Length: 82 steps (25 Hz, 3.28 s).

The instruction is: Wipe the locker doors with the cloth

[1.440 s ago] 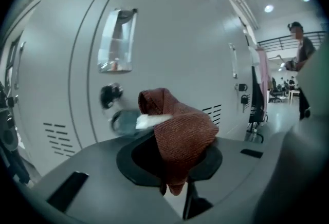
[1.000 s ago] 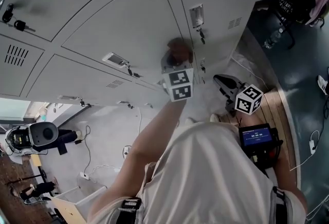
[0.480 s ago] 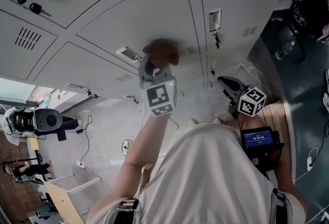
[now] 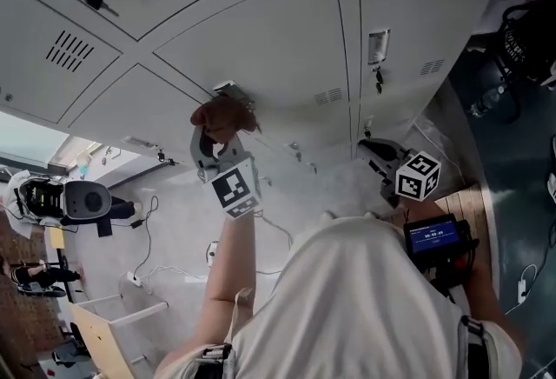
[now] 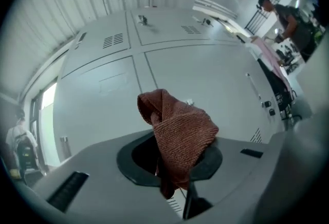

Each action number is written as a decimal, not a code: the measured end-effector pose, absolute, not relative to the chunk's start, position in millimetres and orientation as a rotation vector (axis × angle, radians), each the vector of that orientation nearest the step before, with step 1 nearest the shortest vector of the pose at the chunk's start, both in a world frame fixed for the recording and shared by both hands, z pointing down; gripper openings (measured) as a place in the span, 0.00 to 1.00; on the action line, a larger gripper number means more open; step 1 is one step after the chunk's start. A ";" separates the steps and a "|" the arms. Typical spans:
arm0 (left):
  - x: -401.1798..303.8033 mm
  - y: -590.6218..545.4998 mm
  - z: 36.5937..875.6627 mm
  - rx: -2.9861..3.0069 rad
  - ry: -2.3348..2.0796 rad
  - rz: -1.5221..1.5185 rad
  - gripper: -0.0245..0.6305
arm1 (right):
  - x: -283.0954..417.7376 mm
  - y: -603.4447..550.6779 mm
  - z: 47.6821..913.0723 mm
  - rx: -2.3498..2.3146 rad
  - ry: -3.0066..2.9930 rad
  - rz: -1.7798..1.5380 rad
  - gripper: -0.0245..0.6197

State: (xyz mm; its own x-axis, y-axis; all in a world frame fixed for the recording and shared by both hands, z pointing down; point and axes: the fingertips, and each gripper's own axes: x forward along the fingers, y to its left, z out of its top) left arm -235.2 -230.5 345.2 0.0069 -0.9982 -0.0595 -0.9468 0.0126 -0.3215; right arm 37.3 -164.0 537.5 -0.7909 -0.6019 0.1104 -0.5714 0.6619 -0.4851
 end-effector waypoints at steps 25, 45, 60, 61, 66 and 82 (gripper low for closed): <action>-63.6 -256.3 324.9 -2.058 1.665 -0.269 0.15 | 84.9 -144.2 542.5 -1.149 2.697 -0.799 0.07; -123.6 -249.0 256.9 -1.872 1.782 -0.081 0.15 | 78.2 -143.8 543.5 -1.129 2.707 -0.809 0.07; -171.5 -246.0 252.3 -1.758 1.922 -0.145 0.15 | 48.3 -148.7 536.7 -1.041 2.783 -0.779 0.07; -151.9 -248.6 251.0 -1.785 1.878 -0.131 0.15 | 52.7 -147.5 537.0 -1.054 2.773 -0.779 0.07; -60.7 -258.2 255.4 -1.907 1.678 -0.101 0.15 | 77.9 -140.7 540.0 -1.123 2.718 -0.789 0.07; -25.6 -260.9 223.4 -1.955 1.625 -0.044 0.15 | 91.5 -139.4 544.7 -1.122 2.689 -0.816 0.07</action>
State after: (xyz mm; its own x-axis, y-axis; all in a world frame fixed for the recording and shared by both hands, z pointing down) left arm -25.6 -260.9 223.4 0.2537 -0.9070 -0.3360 -0.8876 -0.0803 -0.4536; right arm 91.5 -139.4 544.7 -0.7193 -0.6879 0.0966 -0.6256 0.5811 -0.5206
